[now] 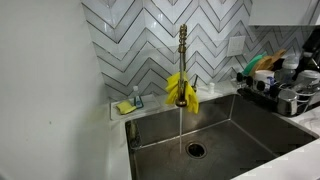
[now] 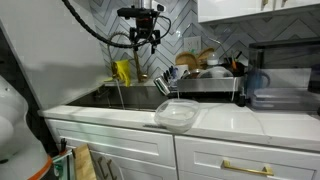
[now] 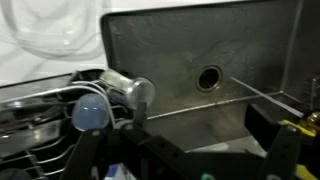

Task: Put the lunchbox under the running water, pour the water out of the lunchbox into the sink and then close the tap

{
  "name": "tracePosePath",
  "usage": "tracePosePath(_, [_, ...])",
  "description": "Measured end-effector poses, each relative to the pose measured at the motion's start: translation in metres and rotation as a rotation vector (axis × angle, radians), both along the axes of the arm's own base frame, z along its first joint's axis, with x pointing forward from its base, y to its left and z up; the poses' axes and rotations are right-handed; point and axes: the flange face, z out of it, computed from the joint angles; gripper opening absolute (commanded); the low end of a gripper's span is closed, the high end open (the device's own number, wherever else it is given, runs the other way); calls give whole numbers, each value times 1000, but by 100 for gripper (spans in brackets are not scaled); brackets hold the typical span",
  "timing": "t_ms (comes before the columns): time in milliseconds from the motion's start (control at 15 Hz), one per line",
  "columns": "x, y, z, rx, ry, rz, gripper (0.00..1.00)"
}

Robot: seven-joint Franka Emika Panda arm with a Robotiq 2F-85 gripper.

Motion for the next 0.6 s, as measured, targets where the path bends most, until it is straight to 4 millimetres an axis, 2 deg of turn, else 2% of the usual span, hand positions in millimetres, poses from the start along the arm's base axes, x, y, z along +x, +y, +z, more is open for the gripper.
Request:
tracePosePath(200, [22,49,-22,171,25,-31,100])
tracePosePath(333, [41,71,-42,247,18,-83,100])
tracePosePath(467, [50,77,-56,263,30,-99,100])
tracePosePath(600, [51,76,-55,267,28,-104,100])
